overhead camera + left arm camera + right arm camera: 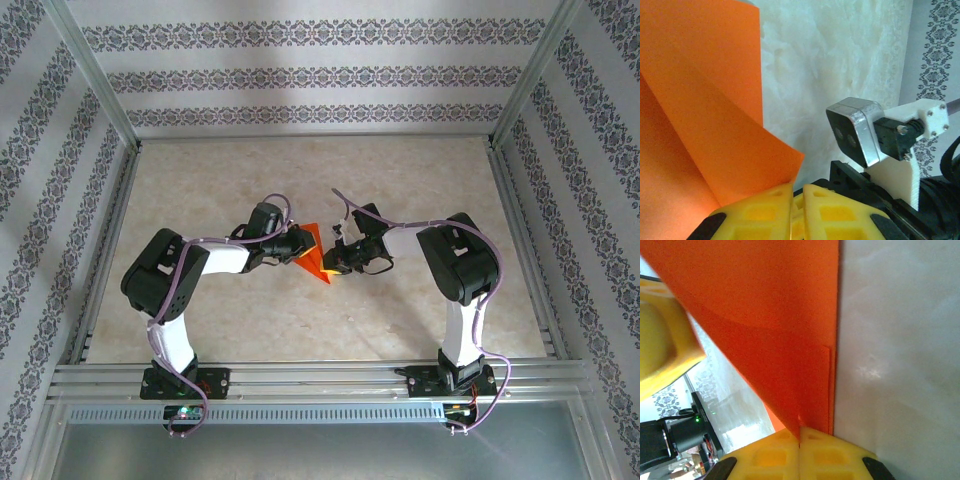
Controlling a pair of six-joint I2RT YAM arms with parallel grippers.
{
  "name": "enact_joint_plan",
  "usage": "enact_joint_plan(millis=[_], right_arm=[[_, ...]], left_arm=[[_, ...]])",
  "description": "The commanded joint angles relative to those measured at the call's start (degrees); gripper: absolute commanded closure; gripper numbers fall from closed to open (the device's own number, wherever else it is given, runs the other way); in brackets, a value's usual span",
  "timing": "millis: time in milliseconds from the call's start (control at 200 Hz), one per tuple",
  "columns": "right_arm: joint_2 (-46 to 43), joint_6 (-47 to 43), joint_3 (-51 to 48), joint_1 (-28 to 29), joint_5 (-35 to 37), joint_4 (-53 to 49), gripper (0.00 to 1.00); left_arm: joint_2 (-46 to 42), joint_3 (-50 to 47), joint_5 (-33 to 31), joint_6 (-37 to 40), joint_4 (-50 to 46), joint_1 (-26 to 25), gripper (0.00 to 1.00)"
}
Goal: Fold a paper plane with a square sheet of paper (pick it up from the middle)
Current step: Fourth fold the wing at the center of the table.
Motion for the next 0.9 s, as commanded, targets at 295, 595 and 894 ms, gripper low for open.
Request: enact_joint_plan(millis=[295, 595, 894], right_arm=[[5.69, -1.71, -3.83, -0.15, 9.45, -0.53, 0.91], [5.67, -1.17, -4.7, -0.5, 9.1, 0.78, 0.92], [5.72, -0.87, -5.14, -0.68, 8.83, 1.5, 0.92]], left_arm=[[2.41, 0.59, 1.88, 1.48, 3.78, 0.2, 0.87], [1.54, -0.62, 1.13, 2.0, 3.21, 0.32, 0.89], [2.12, -1.88, 0.8, 1.23, 5.4, 0.43, 0.89]])
